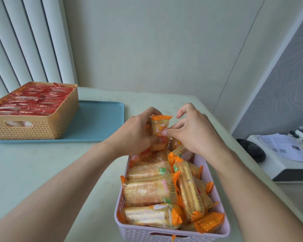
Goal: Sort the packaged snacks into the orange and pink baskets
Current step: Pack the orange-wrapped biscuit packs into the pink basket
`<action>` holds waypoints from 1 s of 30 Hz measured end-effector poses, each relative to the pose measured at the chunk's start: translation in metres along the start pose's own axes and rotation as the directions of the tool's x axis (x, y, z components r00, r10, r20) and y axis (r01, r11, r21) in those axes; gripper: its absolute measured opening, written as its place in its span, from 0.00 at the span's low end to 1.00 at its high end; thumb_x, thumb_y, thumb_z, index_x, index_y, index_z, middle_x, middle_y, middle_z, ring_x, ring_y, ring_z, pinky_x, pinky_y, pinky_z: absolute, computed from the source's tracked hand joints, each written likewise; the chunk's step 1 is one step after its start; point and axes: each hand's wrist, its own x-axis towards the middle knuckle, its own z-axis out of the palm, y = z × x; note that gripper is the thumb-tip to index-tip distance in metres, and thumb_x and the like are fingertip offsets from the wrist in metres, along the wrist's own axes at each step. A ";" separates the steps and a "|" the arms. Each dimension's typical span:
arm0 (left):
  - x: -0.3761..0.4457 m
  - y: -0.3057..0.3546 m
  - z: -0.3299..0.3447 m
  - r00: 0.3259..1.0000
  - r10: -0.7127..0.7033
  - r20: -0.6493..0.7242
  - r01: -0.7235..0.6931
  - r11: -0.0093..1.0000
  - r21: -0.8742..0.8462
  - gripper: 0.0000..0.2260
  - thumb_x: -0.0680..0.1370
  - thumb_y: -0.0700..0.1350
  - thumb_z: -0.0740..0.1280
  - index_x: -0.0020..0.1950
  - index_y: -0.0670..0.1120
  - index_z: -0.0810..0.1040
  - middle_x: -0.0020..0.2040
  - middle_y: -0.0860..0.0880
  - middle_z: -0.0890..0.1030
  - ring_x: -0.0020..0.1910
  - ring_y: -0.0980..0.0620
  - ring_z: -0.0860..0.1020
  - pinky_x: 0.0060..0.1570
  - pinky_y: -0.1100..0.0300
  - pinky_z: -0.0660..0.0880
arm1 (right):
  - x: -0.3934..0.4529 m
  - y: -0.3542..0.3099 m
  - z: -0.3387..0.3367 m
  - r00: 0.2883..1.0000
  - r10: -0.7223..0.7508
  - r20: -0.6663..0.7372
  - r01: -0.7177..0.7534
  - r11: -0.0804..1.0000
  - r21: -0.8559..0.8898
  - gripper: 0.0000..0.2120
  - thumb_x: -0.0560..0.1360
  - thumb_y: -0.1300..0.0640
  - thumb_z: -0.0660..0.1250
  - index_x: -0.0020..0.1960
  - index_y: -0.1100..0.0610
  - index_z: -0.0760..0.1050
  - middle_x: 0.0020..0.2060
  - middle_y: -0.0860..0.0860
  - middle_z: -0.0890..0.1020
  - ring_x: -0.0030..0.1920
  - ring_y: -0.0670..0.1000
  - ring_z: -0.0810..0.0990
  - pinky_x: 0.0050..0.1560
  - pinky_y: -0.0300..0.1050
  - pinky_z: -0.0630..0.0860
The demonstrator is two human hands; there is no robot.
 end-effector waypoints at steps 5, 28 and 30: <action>0.002 -0.003 -0.001 0.997 -0.067 -0.050 0.066 0.997 -0.029 0.19 0.68 0.44 0.79 0.52 0.50 0.73 0.41 0.53 0.83 0.39 0.53 0.80 0.41 0.54 0.77 | -0.007 -0.005 0.001 0.955 -0.040 0.293 0.112 0.965 -0.235 0.17 0.75 0.41 0.72 0.38 0.53 0.84 0.30 0.50 0.83 0.34 0.50 0.82 0.39 0.45 0.79; -0.002 0.000 0.005 0.991 -0.053 0.124 0.036 0.990 0.133 0.19 0.74 0.46 0.71 0.61 0.64 0.81 0.70 0.48 0.77 0.74 0.57 0.69 0.66 0.64 0.66 | -0.013 -0.011 -0.009 0.935 -0.136 0.327 0.192 0.970 -0.146 0.11 0.65 0.46 0.81 0.40 0.43 0.80 0.35 0.39 0.78 0.36 0.38 0.77 0.35 0.38 0.69; -0.002 0.002 0.001 0.977 -0.029 0.213 0.003 0.993 0.120 0.16 0.80 0.46 0.66 0.66 0.60 0.79 0.72 0.48 0.75 0.78 0.55 0.61 0.70 0.68 0.56 | -0.013 -0.012 -0.021 0.951 -0.161 0.265 0.187 0.980 -0.073 0.12 0.65 0.51 0.82 0.40 0.42 0.80 0.34 0.39 0.79 0.33 0.38 0.77 0.33 0.37 0.68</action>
